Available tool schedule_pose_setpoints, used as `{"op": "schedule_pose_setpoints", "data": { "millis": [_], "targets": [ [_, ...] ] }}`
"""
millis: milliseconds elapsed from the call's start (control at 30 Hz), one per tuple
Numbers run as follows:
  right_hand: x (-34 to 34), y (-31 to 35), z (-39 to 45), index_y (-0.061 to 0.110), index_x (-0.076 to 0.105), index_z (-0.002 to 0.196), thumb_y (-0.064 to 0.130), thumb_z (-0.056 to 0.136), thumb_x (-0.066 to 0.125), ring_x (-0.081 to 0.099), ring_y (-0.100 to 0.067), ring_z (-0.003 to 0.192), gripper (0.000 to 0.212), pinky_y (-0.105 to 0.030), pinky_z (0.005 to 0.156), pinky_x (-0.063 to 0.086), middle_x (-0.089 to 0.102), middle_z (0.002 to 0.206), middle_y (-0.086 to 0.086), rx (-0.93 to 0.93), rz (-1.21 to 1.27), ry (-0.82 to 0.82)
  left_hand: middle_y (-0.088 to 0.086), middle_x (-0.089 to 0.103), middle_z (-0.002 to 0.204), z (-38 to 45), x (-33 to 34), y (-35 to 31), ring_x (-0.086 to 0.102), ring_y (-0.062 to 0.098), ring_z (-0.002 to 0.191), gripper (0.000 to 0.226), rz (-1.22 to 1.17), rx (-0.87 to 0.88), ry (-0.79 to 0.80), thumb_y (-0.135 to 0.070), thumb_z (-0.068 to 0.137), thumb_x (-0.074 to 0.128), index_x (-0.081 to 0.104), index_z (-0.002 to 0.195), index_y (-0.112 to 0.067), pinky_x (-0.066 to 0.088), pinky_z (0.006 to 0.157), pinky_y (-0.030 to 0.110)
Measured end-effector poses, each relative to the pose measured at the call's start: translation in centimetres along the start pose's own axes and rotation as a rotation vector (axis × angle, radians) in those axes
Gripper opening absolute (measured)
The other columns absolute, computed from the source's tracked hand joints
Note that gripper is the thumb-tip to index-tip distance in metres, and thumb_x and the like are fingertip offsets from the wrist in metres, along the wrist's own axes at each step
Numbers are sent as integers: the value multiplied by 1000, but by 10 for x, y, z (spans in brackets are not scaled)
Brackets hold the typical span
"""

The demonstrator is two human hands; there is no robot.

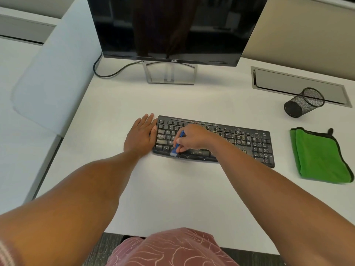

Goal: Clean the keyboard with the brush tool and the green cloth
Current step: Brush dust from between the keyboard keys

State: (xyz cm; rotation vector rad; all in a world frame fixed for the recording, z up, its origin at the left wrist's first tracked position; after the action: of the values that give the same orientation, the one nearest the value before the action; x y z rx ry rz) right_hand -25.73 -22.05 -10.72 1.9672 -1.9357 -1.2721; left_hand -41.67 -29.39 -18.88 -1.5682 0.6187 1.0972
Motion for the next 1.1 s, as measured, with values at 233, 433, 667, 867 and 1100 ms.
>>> {"op": "schedule_pose_setpoints", "data": {
  "millis": [233, 433, 667, 867, 1100],
  "targets": [
    [-3, 7, -5, 13, 71, 91, 11, 95, 54, 71, -11, 87, 18, -37, 86, 57, 72, 86, 2, -62, -47, -114, 1, 31, 164, 0, 0, 0, 19, 17, 154, 57, 0, -5, 5, -39, 106, 15, 37, 156, -22, 9, 126, 32],
    [5, 4, -13, 12, 72, 94, 11, 94, 54, 69, -15, 90, 18, -35, 84, 55, 70, 81, 7, -85, -227, 20, 0, 31, 164, 0, 2, 1, 19, 17, 154, 58, 0, -11, 9, -39, 105, 15, 37, 156, -22, 10, 126, 34],
    [4, 2, -16, 8, 71, 95, 6, 91, 50, 55, -16, 71, 21, -28, 62, 41, 68, 93, 3, -108, -511, 115, 0, 30, 164, 0, 1, 1, 19, 16, 154, 56, -11, -17, 3, -37, 106, 18, 38, 156, -22, 9, 126, 33],
    [-6, 8, -21, 15, 72, 95, 11, 94, 51, 53, -6, 68, 22, -22, 58, 39, 61, 84, 14, -109, -362, 39, -1, 30, 164, -1, 2, 1, 19, 15, 154, 55, -20, -23, 3, -38, 106, 18, 38, 156, -23, 9, 126, 33],
    [-11, -3, -25, 4, 69, 89, 5, 90, 48, 52, -12, 63, 21, -26, 58, 40, 63, 77, -3, -45, -438, 81, -1, 31, 163, -1, 0, 0, 19, 15, 154, 57, -18, -17, -3, -39, 105, 16, 38, 155, -22, 9, 126, 33]
  ]
}}
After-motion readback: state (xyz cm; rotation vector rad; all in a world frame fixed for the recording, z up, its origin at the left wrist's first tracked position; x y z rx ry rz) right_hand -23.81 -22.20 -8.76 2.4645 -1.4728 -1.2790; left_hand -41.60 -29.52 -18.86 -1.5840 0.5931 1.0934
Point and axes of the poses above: each hand's wrist, its own z-axis towards the middle knuckle, its own x-axis out of the palm, y = z × x, the point moved 7 cm from there along z, towards the middle knuckle
